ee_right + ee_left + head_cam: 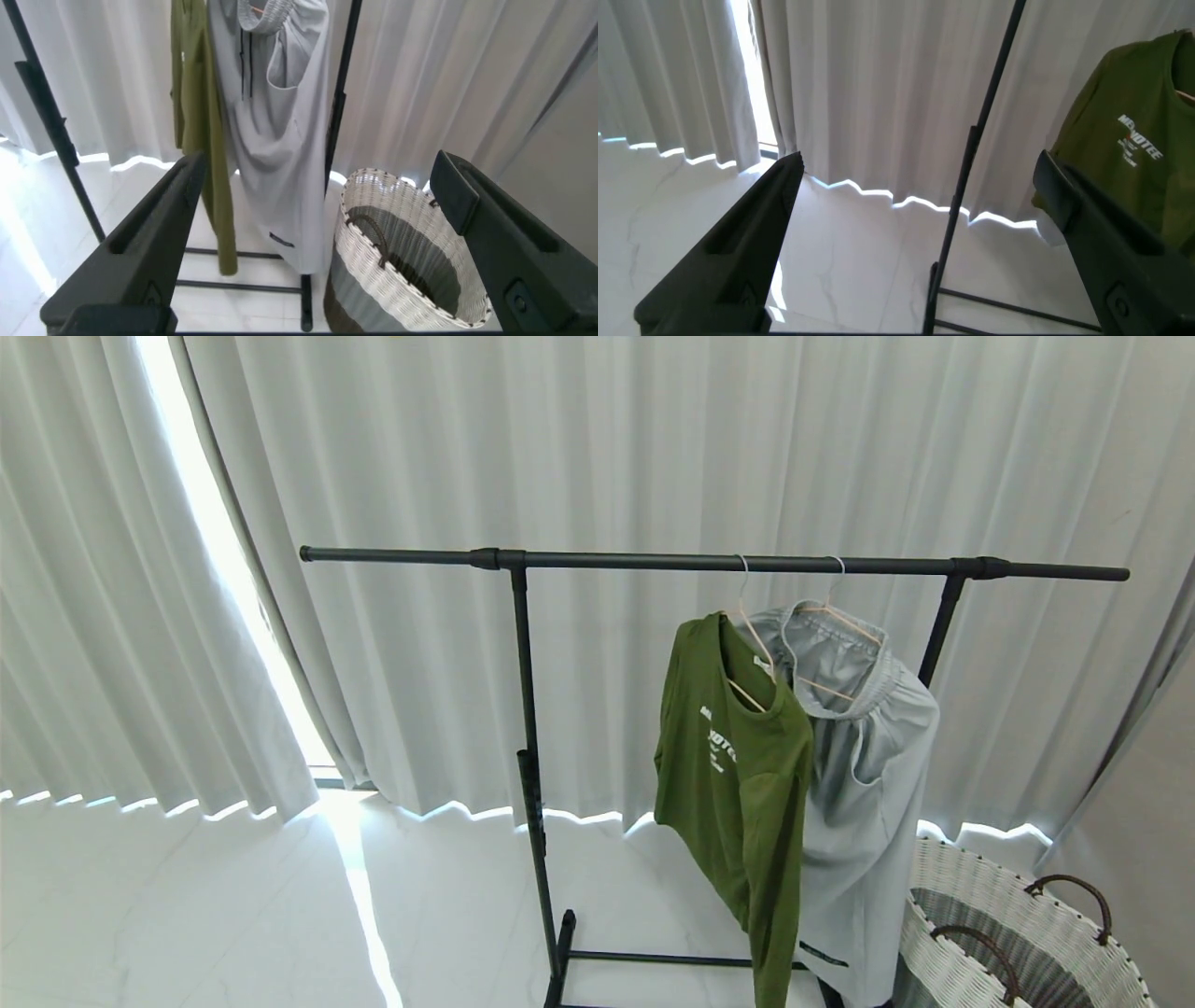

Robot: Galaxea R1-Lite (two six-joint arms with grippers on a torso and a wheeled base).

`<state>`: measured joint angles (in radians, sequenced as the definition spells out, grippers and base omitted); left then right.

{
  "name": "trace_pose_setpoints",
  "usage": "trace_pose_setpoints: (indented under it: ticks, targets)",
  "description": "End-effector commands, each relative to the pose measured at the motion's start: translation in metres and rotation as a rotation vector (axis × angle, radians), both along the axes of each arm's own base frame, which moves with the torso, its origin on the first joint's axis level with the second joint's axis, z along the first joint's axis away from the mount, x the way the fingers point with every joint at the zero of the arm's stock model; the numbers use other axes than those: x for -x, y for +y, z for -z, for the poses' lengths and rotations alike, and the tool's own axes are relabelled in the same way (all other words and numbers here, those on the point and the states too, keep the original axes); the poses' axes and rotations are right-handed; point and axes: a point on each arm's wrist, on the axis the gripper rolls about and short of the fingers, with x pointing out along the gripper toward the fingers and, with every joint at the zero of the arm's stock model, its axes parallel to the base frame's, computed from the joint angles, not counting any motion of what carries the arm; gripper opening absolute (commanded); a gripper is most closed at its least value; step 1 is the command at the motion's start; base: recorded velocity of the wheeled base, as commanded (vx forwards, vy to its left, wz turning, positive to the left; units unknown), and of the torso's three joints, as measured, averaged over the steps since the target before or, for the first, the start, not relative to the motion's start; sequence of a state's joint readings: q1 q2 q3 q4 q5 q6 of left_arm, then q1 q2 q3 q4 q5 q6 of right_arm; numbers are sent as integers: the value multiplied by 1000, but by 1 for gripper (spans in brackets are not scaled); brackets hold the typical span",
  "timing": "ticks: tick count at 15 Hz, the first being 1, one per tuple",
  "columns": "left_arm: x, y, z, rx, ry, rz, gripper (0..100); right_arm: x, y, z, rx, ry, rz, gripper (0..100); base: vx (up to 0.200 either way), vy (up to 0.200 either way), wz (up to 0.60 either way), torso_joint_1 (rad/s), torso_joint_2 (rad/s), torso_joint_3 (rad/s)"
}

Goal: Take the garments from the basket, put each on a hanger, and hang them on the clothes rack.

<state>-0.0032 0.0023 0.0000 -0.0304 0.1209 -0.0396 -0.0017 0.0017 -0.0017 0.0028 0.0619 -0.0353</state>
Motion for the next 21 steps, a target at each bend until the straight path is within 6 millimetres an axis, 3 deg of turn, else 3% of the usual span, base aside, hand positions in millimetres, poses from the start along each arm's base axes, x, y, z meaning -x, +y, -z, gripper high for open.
trace_pose_setpoints:
  ticks: [1, 21]
  targets:
    - [0, 0, 0, 0, -1, 0, 100, 0, 0, 0, -8, -1, -1, 100, 0, 0, 0, 0, 0, 0]
    - [0, 0, 0, 0, -1, 0, 100, 0, 0, 0, -8, -1, -1, 100, 0, 0, 0, 0, 0, 0]
